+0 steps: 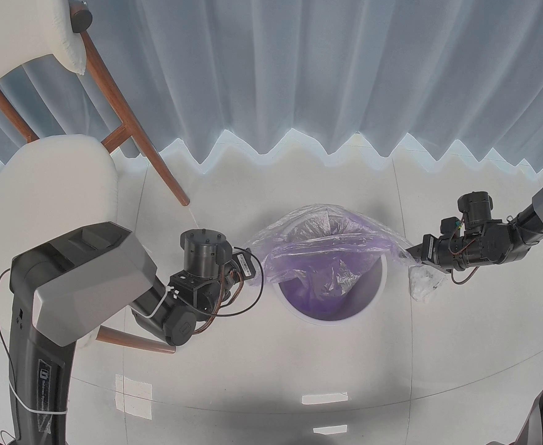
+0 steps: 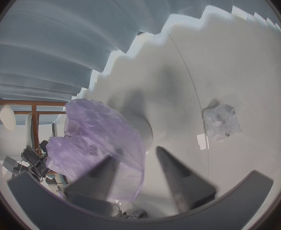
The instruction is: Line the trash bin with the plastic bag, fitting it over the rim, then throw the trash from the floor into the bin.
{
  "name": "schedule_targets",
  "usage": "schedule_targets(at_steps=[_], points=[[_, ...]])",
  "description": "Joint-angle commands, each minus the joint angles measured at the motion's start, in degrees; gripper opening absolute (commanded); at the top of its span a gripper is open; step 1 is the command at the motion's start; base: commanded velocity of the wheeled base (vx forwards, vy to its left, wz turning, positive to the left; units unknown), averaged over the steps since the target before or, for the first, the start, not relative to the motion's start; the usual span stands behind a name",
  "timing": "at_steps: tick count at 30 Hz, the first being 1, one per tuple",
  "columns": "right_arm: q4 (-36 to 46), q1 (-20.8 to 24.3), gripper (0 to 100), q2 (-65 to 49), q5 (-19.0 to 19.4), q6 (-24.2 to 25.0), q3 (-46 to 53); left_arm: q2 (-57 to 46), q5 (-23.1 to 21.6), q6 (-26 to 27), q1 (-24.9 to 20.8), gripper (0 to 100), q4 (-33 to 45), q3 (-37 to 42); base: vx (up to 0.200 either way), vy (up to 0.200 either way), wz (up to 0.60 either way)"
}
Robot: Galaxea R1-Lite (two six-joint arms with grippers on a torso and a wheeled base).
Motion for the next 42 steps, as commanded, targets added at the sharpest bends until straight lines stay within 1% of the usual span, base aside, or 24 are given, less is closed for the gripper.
schedule_targets(at_steps=[1,4,7,8,11,14,18,21,22,25,26,27,28,29,30,31,32,34,35,36,37,40,41,42], points=[[-11.3,-2.0,100,-4.9,-1.6,-0.3,10.0,-1.8,0.0,0.3,0.4,100,-12.6,7.9,0.0,0.0,0.0],[-20.0,-2.8,100,-9.4,-1.9,-0.1,18.2,-5.4,-0.4,0.4,0.5,100,-23.0,16.5,0.0,0.0,0.0],[-27.6,-4.0,100,-14.9,-1.5,0.9,26.7,-10.6,-1.3,0.3,0.0,100,-29.6,25.9,0.0,0.0,0.0],[-28.7,-4.0,100,-15.5,-1.5,1.1,27.8,-11.5,-1.6,0.2,-0.1,100,-30.2,27.2,0.0,0.0,0.0],[-38.2,-5.7,100,-20.2,-1.3,3.7,35.1,-18.3,-2.9,0.1,-0.2,100,-33.4,35.4,0.0,0.0,0.0],[-45.5,-7.3,100,-25.2,-1.6,7.2,41.4,-23.0,-2.9,-0.5,0.2,100,-33.5,38.2,0.0,0.0,0.0],[-46.2,-8.7,100,-35.5,-2.4,11.5,49.0,-30.0,-3.3,-1.7,0.2,100,-33.0,40.1,0.0,0.0,0.0],[-43.9,-8.8,100,-40.3,-3.0,12.0,53.0,-33.9,-4.8,-1.7,-0.5,100,-31.4,40.0,0.0,0.0,0.0],[-40.7,-9.1,100,-44.9,-4.1,12.0,56.0,-37.1,-9.0,-1.7,-0.7,100,-27.0,39.3,0.0,0.0,0.0],[-36.4,-9.1,100,-51.2,-5.2,12.0,58.7,-37.8,-18.1,-3.0,1.4,100,-21.1,32.4,0.0,0.0,0.0],[-36.1,-9.1,100,-51.4,-5.2,12.1,58.8,-37.7,-18.6,-3.4,1.6,100,-21.0,31.9,0.0,0.0,0.0],[-33.7,-9.1,100,-55.1,-5.3,12.1,59.9,-34.4,-23.5,-9.3,3.8,100,-21.0,24.7,0.0,0.0,0.0],[-32.3,-9.1,100,-57.0,-5.3,12.0,60.2,-31.3,-26.3,-12.2,4.7,100,-22.0,21.0,0.0,0.0,0.0],[-32.3,-9.1,100,-57.0,-5.3,12.0,60.2,-31.3,-26.3,-12.2,4.7,100,-22.0,21.0,0.0,0.0,0.0],[-28.8,-9.1,100,-60.9,-5.3,12.0,60.3,-25.9,-32.6,-16.2,7.2,100,-26.4,13.1,0.0,0.0,0.0],[-26.9,-9.1,100,-62.8,-5.3,12.0,60.3,-24.5,-35.8,-16.2,7.9,100,-27.0,11.2,0.0,0.0,0.0],[-25.4,-9.1,100,-64.3,-5.3,12.0,60.2,-24.0,-38.6,-15.5,7.9,100,-25.9,10.6,0.0,0.0,0.0],[-21.9,-9.1,100,-68.3,-5.3,12.1,60.1,-24.4,-45.0,-11.3,7.1,100,-18.0,8.7,0.0,0.0,0.0],[-20.3,-9.1,100,-70.2,-5.3,12.1,60.1,-25.1,-46.9,-8.4,5.9,100,-13.3,8.3,0.0,0.0,0.0],[-19.8,-9.1,100,-70.8,-5.3,12.1,60.1,-25.3,-47.5,-7.2,5.6,100,-11.7,8.2,0.0,0.0,0.0],[-16.3,-9.1,100,-75.3,-5.3,11.9,60.5,-26.7,-49.2,0.1,3.7,100,-2.4,7.2,0.0,0.0,0.0],[-8.5,-9.1,100,-83.0,-5.3,12.0,60.8,-26.7,-49.6,14.7,1.1,100,11.1,3.6,0.0,0.0,0.0],[-6.7,-9.1,100,-84.6,-5.3,12.0,60.7,-26.6,-49.6,17.6,0.8,100,13.2,2.9,0.0,0.0,0.0],[-2.5,-9.1,100,-88.1,-5.3,12.0,60.7,-26.2,-49.6,23.8,0.6,100,17.3,0.9,0.0,0.0,0.0]])
